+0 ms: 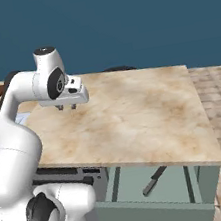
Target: Pick up the knife from the drawer and place it on the cutting board. Then place the meat from the plate to the cutting board.
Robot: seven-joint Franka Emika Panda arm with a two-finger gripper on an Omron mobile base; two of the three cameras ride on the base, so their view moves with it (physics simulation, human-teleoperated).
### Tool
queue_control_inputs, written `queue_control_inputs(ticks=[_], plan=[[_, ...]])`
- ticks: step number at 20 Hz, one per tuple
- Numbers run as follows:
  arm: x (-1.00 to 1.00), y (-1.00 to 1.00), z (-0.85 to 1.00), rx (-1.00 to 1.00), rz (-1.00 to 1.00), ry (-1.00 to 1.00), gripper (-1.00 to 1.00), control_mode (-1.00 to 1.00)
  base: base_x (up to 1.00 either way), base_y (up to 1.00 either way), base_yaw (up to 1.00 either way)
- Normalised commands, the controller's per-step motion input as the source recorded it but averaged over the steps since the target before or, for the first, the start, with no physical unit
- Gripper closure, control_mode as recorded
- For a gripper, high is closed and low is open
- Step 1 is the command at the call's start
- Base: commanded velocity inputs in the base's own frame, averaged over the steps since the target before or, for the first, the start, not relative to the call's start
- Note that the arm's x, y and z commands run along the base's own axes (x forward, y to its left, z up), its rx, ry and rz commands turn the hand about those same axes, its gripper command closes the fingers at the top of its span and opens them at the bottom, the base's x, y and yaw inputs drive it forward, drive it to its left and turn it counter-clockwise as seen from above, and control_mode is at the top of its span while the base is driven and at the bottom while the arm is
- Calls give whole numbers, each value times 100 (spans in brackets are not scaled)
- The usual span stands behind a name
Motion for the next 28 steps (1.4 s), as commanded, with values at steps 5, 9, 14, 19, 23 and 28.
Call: queue_control_inputs(ticks=[5,9,14,19,23,28], plan=[[0,0,0,0,0,0,-100,100,-4,21,-12],[0,0,0,0,0,0,-100,100,-5,54,-21],[0,0,0,0,0,0,-100,100,0,44,-19],[0,0,0,0,0,0,-100,100,0,3,-32],[0,0,0,0,0,0,-100,100,0,0,-38],[0,0,0,0,0,0,-100,100,0,6,-38]])
